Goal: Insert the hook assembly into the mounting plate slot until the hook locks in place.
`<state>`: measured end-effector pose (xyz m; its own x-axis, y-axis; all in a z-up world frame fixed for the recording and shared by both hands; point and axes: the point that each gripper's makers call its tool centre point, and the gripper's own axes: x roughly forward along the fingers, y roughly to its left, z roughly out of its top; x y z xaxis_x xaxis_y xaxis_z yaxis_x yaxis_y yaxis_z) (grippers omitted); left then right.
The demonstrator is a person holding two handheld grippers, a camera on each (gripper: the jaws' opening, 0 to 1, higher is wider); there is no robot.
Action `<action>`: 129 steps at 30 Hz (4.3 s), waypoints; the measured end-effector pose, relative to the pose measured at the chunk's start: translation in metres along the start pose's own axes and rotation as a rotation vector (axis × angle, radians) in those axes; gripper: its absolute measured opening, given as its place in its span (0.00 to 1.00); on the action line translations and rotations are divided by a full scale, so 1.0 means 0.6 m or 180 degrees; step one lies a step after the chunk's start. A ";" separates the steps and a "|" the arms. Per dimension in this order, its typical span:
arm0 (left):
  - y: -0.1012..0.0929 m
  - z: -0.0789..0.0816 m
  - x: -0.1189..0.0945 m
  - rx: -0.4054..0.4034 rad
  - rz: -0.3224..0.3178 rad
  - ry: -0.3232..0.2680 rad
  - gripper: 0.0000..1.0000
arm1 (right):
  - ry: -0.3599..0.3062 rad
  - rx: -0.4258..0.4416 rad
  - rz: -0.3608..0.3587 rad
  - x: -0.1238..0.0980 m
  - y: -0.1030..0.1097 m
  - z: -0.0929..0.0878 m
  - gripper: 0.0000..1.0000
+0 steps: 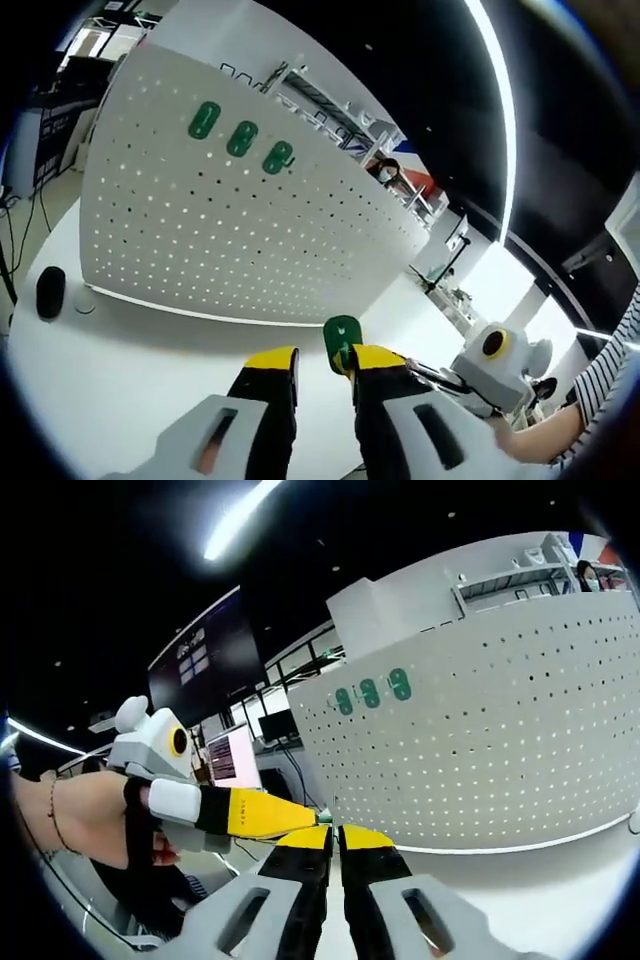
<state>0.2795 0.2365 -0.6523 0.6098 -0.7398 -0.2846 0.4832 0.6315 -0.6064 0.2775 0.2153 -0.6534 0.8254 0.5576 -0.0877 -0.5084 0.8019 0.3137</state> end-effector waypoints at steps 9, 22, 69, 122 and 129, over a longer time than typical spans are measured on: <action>-0.016 0.003 0.000 -0.0103 -0.0154 -0.0024 0.08 | -0.0022 -0.0016 0.0041 -0.001 0.009 0.003 0.00; -0.017 -0.001 -0.005 -0.0152 -0.0166 -0.0001 0.05 | -0.0034 -0.0004 0.0033 -0.002 0.019 -0.002 0.00; 0.005 0.024 -0.024 -0.0197 -0.0037 -0.0211 0.01 | 0.0166 -0.0057 0.0092 -0.018 0.012 -0.002 0.15; 0.130 0.180 -0.050 0.1399 0.1487 -0.1039 0.01 | 0.0981 -0.0176 -0.1436 -0.227 -0.202 -0.126 0.63; 0.145 0.212 -0.058 0.1454 0.1628 -0.1224 0.01 | 0.1039 -0.0174 -0.1512 -0.238 -0.209 -0.132 0.67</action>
<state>0.3800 0.3467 -0.6009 0.9605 -0.2518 -0.1185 0.2435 0.9666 -0.0802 0.2038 0.0522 -0.7552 0.8522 0.1640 -0.4969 -0.1197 0.9855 0.1201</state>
